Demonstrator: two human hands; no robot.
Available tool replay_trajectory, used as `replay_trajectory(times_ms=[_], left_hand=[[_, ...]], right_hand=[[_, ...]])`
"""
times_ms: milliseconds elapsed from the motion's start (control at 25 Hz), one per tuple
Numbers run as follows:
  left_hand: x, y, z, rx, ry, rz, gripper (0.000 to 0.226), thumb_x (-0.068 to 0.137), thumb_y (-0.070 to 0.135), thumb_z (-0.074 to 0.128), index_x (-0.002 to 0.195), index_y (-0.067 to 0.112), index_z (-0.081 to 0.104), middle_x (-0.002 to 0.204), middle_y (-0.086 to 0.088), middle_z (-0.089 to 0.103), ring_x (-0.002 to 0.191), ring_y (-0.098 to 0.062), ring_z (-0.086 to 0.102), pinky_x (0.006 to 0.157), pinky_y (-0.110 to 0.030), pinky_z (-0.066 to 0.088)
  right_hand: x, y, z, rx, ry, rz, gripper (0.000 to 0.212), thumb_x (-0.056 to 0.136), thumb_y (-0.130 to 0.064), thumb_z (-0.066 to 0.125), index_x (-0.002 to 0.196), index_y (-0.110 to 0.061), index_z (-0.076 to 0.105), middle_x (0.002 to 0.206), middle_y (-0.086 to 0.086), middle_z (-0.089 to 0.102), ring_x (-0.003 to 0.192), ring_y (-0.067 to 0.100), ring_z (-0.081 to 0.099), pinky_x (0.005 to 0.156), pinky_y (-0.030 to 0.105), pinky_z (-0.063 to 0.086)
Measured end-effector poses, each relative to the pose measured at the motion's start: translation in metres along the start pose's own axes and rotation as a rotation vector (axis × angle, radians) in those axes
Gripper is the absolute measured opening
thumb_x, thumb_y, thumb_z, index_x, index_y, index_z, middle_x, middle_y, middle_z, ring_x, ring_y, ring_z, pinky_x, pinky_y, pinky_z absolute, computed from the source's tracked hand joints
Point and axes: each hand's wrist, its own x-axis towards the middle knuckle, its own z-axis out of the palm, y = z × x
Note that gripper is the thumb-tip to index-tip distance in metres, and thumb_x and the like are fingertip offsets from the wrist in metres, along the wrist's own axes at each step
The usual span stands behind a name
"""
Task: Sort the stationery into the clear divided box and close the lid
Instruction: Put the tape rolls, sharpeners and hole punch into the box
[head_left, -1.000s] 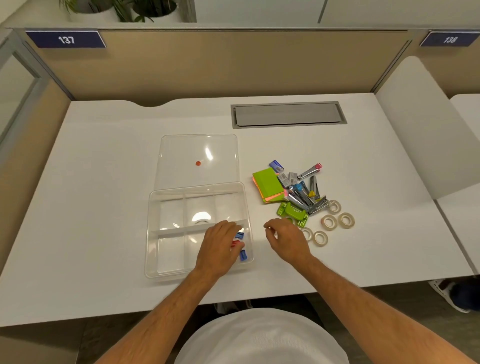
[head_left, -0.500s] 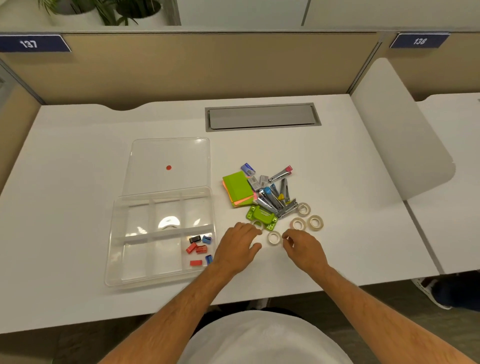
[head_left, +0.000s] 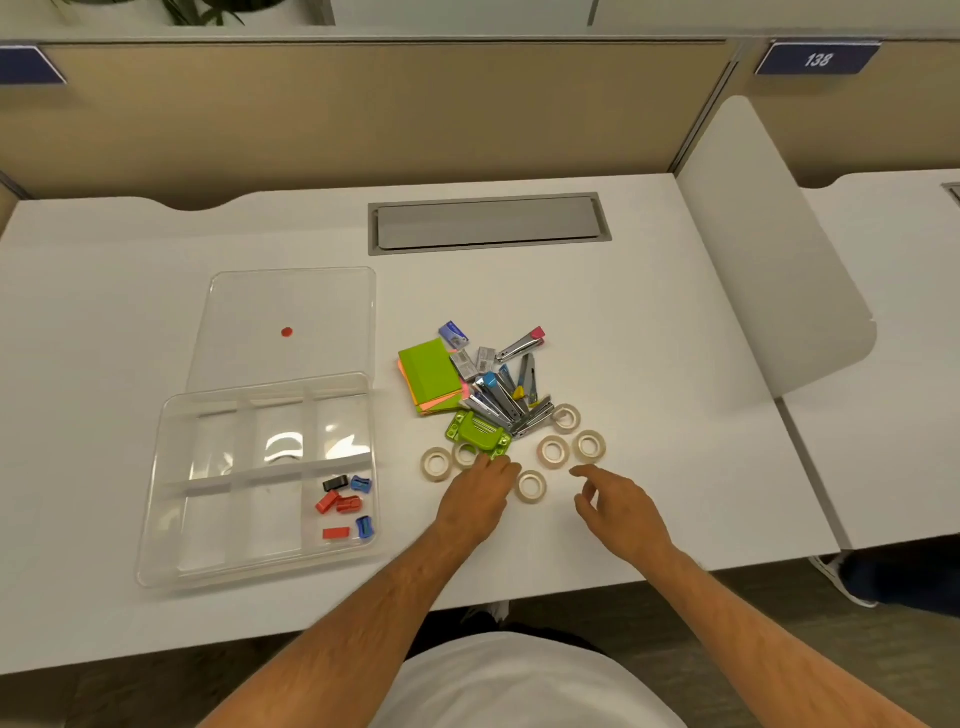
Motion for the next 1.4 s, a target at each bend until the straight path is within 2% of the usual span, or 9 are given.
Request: replay_trajectory(times_ms=[160,280,400,520,640,840,1000,1120,1400], left_hand=[[0.001,-0.003,0.003,0.079,-0.008,-0.016,0.044,0.089,0.01,0.061,0.131,0.017,0.049,0.126,-0.005,0.052,0.114,-0.025,0.045,0.083,-0.036,0.047],[-0.007,-0.005,-0.001,0.014,-0.004,-0.046,0.045,0.089,0.016,0.062,0.133,0.019,0.049,0.129,-0.006,0.05,0.112,-0.025,0.049,0.084,-0.036,0.048],[-0.02,-0.011,-0.009,-0.101,0.005,-0.114,0.046,0.089,0.014,0.062,0.132,0.021,0.048,0.133,-0.004,0.043,0.109,-0.024,0.054,0.076,-0.037,0.053],[-0.033,-0.022,-0.011,-0.15,0.034,-0.173,0.048,0.088,0.014,0.063,0.133,0.02,0.046,0.134,-0.002,0.041,0.105,-0.024,0.057,0.076,-0.038,0.056],[-0.045,-0.033,-0.013,-0.194,0.1,-0.234,0.047,0.088,0.01,0.063,0.132,0.018,0.046,0.131,0.0,0.039,0.097,-0.021,0.058,0.073,-0.036,0.057],[-0.045,-0.046,-0.019,-0.243,0.158,-0.336,0.05,0.087,0.005,0.063,0.132,0.017,0.045,0.127,-0.001,0.042,0.099,-0.019,0.056,0.07,-0.034,0.055],[-0.032,-0.048,-0.02,-0.353,0.206,-0.406,0.061,0.087,0.001,0.062,0.141,0.017,0.038,0.135,-0.005,0.042,0.109,-0.023,0.057,0.084,-0.036,0.055],[-0.02,-0.047,-0.019,-0.362,0.195,-0.441,0.066,0.089,0.001,0.062,0.145,0.019,0.033,0.14,-0.006,0.041,0.111,-0.023,0.058,0.086,-0.034,0.054],[-0.018,-0.053,-0.005,-0.271,0.181,-0.374,0.057,0.094,0.003,0.054,0.147,0.013,0.033,0.139,-0.007,0.048,0.12,-0.02,0.05,0.096,-0.027,0.043]], right_hand=[[0.008,0.0,0.002,0.003,-0.039,-0.023,0.032,0.093,-0.034,0.059,0.124,-0.034,0.056,0.096,-0.016,0.061,0.08,0.004,0.054,0.078,0.021,0.049],[0.017,-0.008,0.006,0.005,-0.05,-0.056,0.029,0.091,-0.033,0.062,0.12,-0.03,0.058,0.109,-0.009,0.065,0.087,0.008,0.056,0.077,0.024,0.05],[0.028,-0.02,0.013,-0.057,-0.129,-0.149,0.042,0.088,-0.031,0.064,0.129,-0.026,0.053,0.128,-0.005,0.054,0.111,0.017,0.053,0.079,0.034,0.053],[0.032,-0.029,0.024,-0.165,-0.258,-0.196,0.062,0.085,-0.031,0.067,0.141,-0.026,0.04,0.138,-0.002,0.04,0.121,0.02,0.044,0.077,0.037,0.052],[0.033,-0.032,0.035,-0.189,-0.27,-0.205,0.058,0.086,-0.026,0.066,0.138,-0.023,0.042,0.137,0.0,0.039,0.12,0.022,0.046,0.077,0.037,0.053],[0.033,-0.032,0.036,-0.12,-0.216,-0.229,0.05,0.086,-0.024,0.064,0.133,-0.024,0.046,0.129,-0.002,0.045,0.117,0.02,0.049,0.075,0.037,0.052],[0.031,-0.032,0.026,-0.037,-0.18,-0.253,0.058,0.085,-0.031,0.067,0.137,-0.029,0.042,0.13,-0.006,0.047,0.118,0.016,0.049,0.078,0.034,0.052],[0.027,-0.032,0.019,0.006,-0.159,-0.244,0.06,0.085,-0.034,0.067,0.139,-0.032,0.04,0.129,-0.007,0.049,0.117,0.015,0.05,0.08,0.031,0.05],[0.021,-0.033,0.012,0.041,-0.161,-0.22,0.061,0.087,-0.037,0.067,0.141,-0.031,0.039,0.134,-0.007,0.05,0.118,0.014,0.051,0.089,0.031,0.051]])
